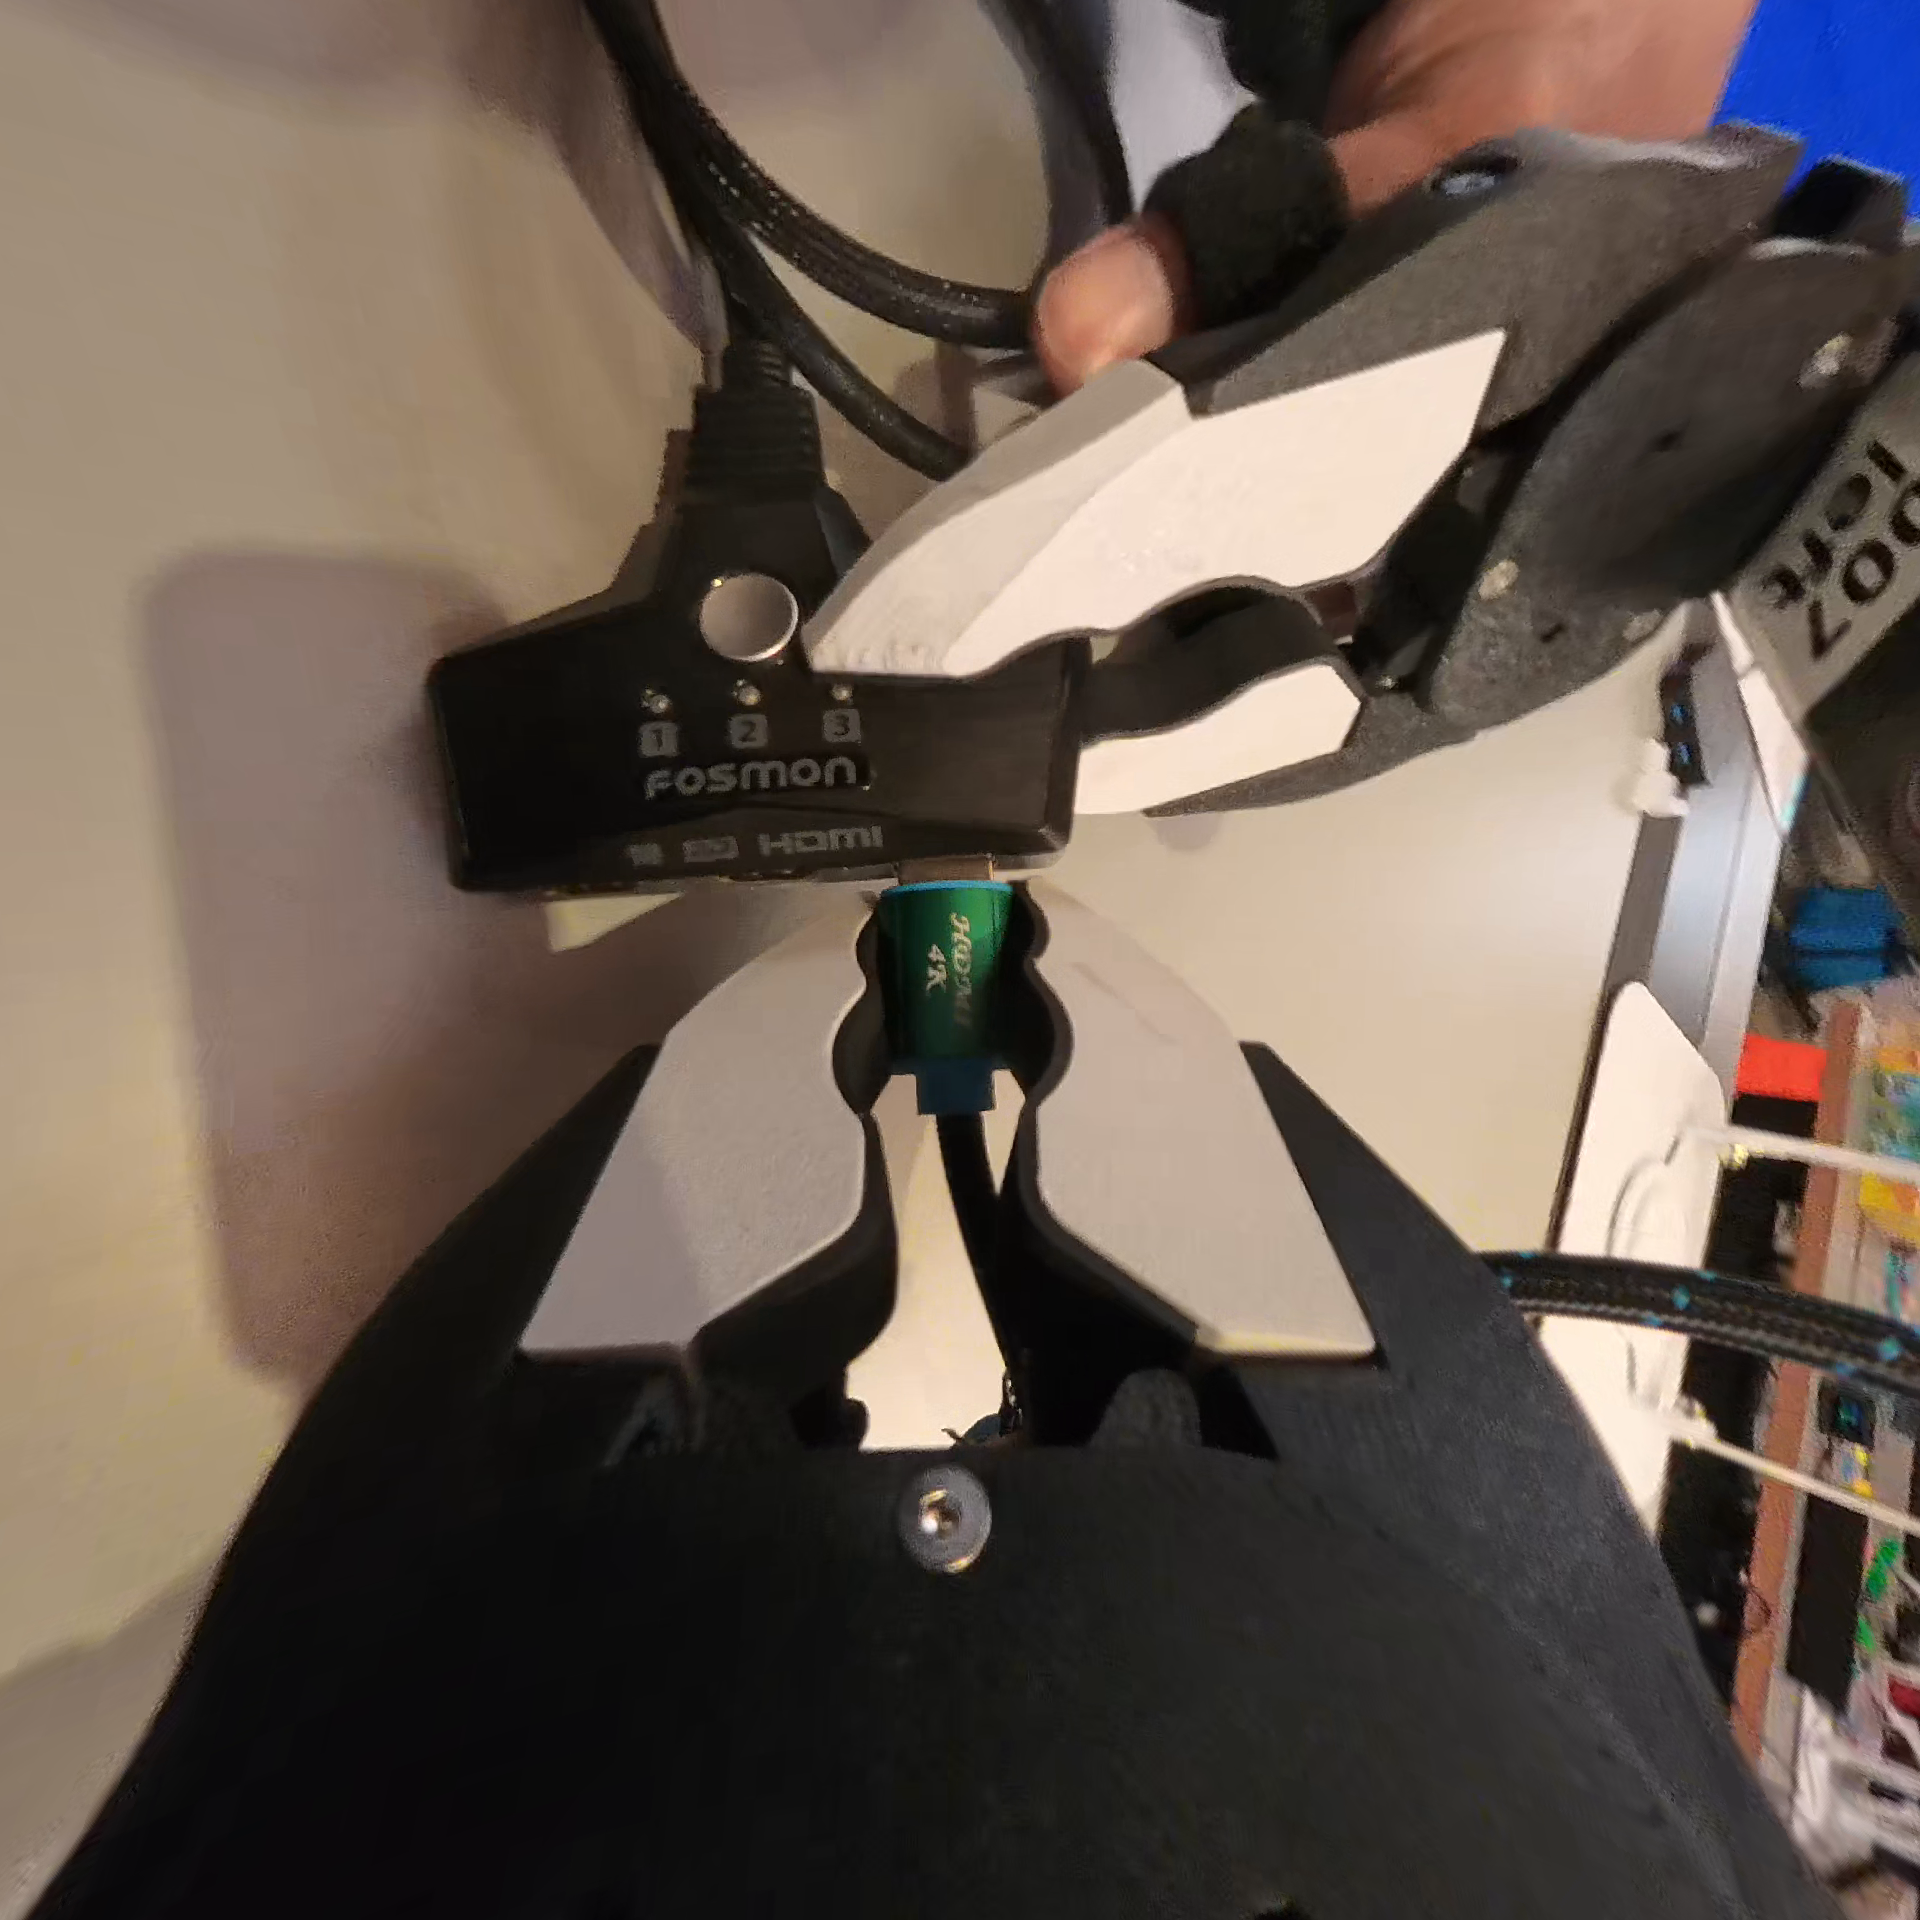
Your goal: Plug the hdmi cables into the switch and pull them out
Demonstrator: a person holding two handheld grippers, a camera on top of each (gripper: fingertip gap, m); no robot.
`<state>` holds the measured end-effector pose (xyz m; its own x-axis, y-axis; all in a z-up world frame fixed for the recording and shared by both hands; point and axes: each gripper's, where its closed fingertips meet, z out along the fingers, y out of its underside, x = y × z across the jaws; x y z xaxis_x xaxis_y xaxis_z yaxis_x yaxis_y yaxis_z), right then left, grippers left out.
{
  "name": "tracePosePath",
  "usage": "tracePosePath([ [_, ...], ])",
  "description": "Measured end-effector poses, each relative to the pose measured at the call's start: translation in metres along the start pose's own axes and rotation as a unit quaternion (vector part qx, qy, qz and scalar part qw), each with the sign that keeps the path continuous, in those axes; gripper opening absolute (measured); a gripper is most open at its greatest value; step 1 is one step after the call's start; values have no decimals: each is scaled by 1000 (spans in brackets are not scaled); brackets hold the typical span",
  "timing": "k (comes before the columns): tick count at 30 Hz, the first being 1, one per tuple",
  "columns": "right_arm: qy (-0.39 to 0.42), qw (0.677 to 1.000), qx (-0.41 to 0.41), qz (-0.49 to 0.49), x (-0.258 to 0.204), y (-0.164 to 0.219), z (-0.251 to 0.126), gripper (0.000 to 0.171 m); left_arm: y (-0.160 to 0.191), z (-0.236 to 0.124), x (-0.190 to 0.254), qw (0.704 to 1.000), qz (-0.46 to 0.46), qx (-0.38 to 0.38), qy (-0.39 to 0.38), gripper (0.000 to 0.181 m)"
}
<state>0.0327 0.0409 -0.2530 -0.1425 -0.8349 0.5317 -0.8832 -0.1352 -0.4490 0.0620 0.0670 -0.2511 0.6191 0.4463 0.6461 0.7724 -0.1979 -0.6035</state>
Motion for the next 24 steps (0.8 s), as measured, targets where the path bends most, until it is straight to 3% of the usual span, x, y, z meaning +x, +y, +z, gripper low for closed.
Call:
tracePosePath([
  [3,32,999,-7,6,-1,2,-5,20,-4,1,0,1000,6,3,10,25],
  [9,-27,999,29,9,-18,1,-8,20,-3,17,5,999,7,-12,35,25],
  [13,-10,999,24,38,-12,8,-5,20,-7,13,-1,1000,-4,8,24,28],
  [15,-3,998,15,61,-10,16,-1,20,-10,5,-13,1000,-3,21,-23,33],
  [17,9,997,-4,72,-10,27,4,19,-15,-19,-35,991,21,40,-124,38],
  [21,84,994,-17,68,3,35,-1,19,-40,-93,-47,957,26,141,-252,44],
  [24,146,986,-46,62,16,43,-9,19,-52,-147,-31,913,48,209,-347,46],
])
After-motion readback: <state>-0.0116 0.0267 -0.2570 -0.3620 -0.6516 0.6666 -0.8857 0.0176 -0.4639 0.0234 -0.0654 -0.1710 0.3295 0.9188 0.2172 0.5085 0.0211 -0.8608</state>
